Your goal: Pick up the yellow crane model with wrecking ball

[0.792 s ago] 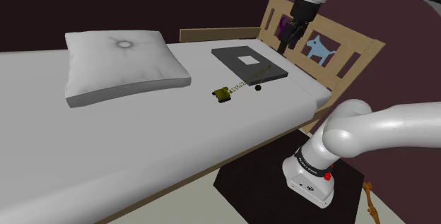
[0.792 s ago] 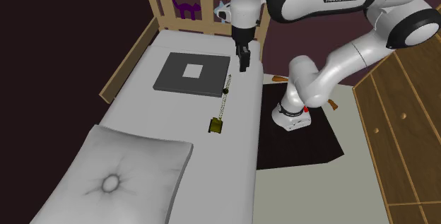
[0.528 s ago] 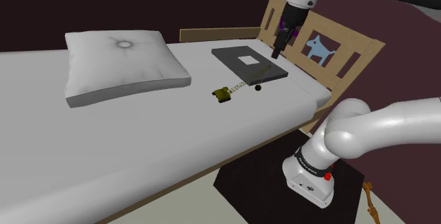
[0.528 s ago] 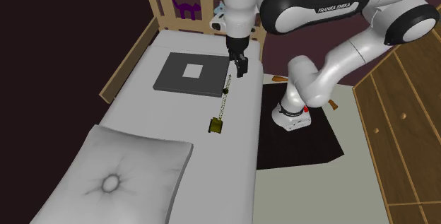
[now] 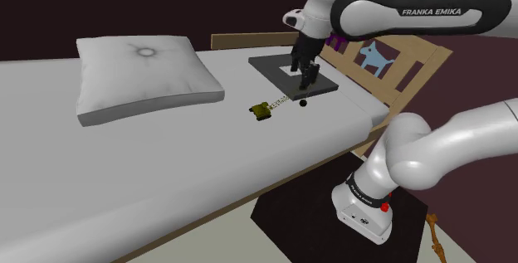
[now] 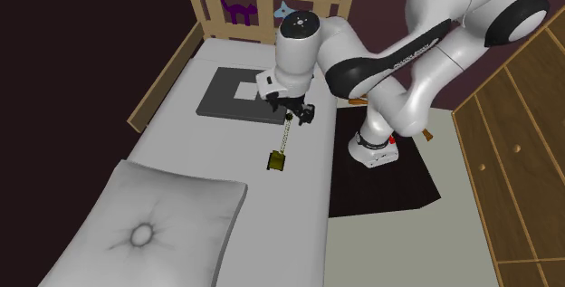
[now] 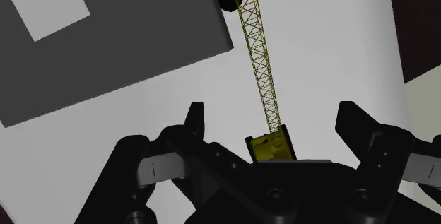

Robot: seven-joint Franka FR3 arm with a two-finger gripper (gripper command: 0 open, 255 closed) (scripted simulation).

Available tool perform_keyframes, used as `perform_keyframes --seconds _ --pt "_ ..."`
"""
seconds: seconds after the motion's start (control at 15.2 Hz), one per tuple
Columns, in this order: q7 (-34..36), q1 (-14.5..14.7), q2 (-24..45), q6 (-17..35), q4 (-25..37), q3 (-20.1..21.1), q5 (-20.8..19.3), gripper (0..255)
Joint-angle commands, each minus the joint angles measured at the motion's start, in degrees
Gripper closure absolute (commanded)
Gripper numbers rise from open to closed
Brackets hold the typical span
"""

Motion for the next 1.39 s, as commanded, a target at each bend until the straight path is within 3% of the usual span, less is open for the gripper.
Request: perform_keyframes --seconds 0.0,0.13,0.73,0.79,1.32 --pt "-7.5 3.0 1.2 4.6 -2.5 0.0 -2.1 0" --pt "-11.6 4.8 1.7 7.3 -4.2 0.1 -3.4 0" --pt "-10.4 4.5 3.4 13.6 -8.9 -0.2 -4.2 0" --pt "-10.3 4.5 3.5 13.7 -8.9 -0.2 -4.2 255" --pt "-10.3 4.5 3.5 13.7 -8.9 -0.2 -4.2 255"
